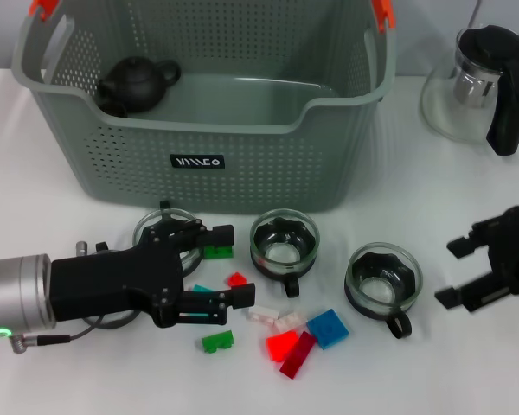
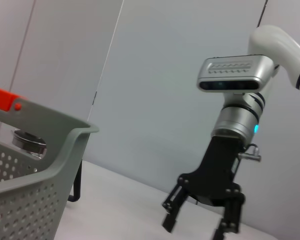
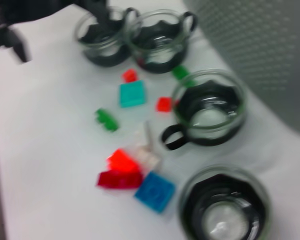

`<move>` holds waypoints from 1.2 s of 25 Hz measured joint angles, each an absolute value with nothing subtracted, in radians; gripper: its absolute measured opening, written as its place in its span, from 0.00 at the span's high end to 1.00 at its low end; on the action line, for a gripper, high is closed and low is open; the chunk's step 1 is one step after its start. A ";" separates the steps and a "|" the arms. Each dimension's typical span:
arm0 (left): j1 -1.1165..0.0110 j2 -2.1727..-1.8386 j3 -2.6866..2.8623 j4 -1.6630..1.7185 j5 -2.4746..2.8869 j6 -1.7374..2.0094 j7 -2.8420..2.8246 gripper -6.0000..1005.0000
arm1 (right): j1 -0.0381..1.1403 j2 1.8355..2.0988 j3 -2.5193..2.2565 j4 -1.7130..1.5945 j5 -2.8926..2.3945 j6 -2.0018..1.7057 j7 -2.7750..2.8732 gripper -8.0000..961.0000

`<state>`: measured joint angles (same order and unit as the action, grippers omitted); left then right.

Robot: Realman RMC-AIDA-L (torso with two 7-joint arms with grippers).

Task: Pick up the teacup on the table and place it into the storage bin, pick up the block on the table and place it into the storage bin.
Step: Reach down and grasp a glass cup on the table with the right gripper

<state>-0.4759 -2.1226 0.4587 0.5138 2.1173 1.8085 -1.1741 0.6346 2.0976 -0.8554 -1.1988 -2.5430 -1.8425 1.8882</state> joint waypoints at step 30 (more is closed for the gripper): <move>-0.475 -2.114 0.457 0.518 2.114 1.834 -1.164 0.07 | 0.799 2.098 -1.206 -1.060 -2.664 -1.558 2.463 0.08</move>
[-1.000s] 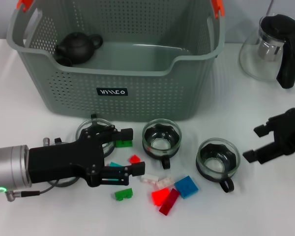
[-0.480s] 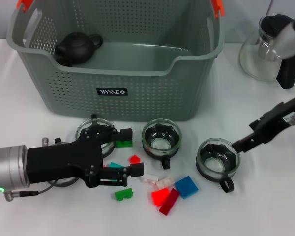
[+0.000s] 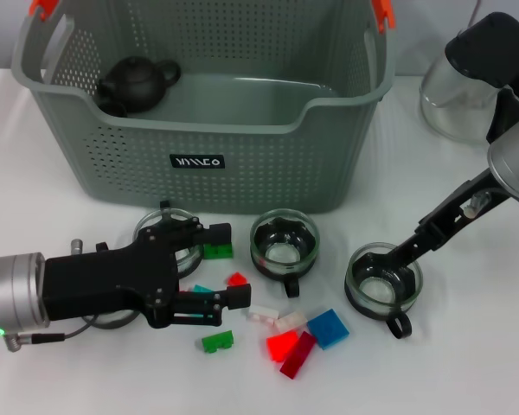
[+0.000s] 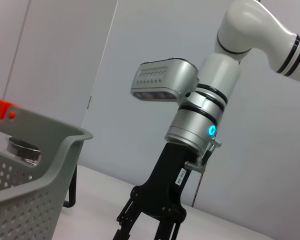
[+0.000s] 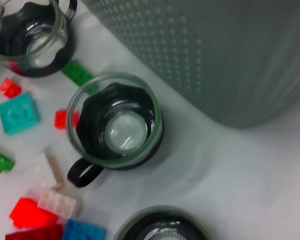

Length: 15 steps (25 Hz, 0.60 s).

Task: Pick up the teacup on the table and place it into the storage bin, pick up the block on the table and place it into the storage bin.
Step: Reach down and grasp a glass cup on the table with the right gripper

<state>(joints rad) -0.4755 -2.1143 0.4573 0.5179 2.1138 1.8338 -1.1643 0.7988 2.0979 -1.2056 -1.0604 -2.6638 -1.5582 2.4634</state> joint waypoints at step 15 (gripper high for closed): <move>-0.477 -2.112 0.453 0.520 2.114 1.839 -1.164 0.07 | 0.839 2.095 -1.200 -1.065 -2.720 -1.568 2.526 0.08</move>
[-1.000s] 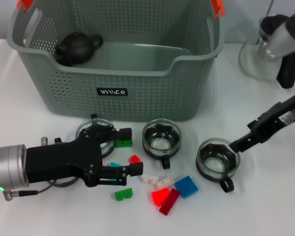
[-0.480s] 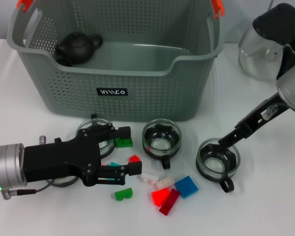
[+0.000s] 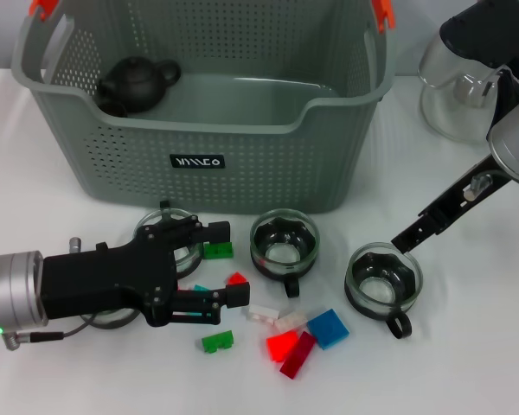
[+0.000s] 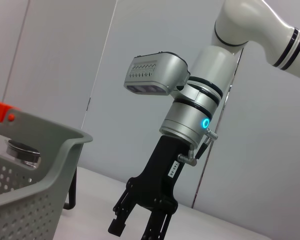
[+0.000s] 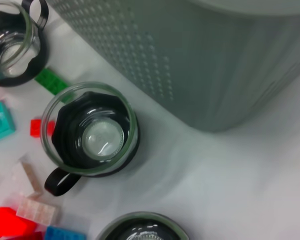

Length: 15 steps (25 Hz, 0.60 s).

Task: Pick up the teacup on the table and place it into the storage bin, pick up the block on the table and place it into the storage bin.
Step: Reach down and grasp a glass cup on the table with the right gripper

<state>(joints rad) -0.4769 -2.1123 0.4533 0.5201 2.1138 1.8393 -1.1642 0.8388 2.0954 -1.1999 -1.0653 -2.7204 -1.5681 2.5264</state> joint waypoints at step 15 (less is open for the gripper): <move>-0.477 -2.112 0.451 0.515 2.114 1.850 -1.164 0.07 | 0.840 2.097 -1.219 -1.056 -2.746 -1.547 2.528 0.08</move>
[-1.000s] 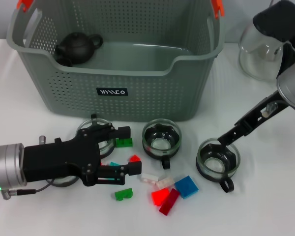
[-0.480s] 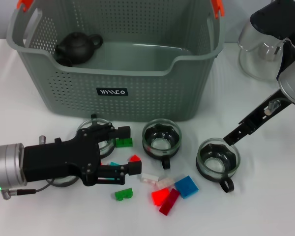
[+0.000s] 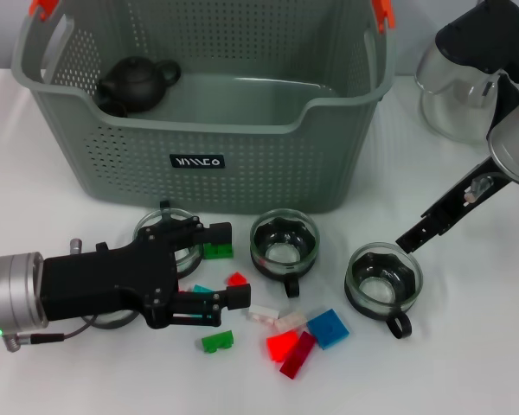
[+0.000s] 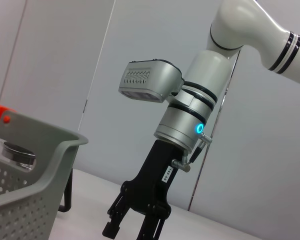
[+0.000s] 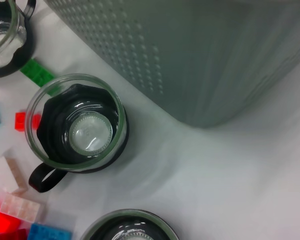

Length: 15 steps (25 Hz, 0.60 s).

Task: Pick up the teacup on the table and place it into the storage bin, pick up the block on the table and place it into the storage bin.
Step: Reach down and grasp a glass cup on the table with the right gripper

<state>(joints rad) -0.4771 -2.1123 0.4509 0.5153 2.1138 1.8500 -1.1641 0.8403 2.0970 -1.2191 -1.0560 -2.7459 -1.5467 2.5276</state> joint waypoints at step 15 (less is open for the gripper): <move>-0.474 -2.112 0.451 0.515 2.114 1.850 -1.164 0.07 | 0.867 2.101 -1.314 -0.956 -2.738 -1.456 2.529 0.09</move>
<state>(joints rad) -0.4738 -2.1123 0.4510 0.5154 2.1138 1.8500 -1.1643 0.8668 2.1006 -1.3139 -0.9564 -2.7379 -1.4557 2.5291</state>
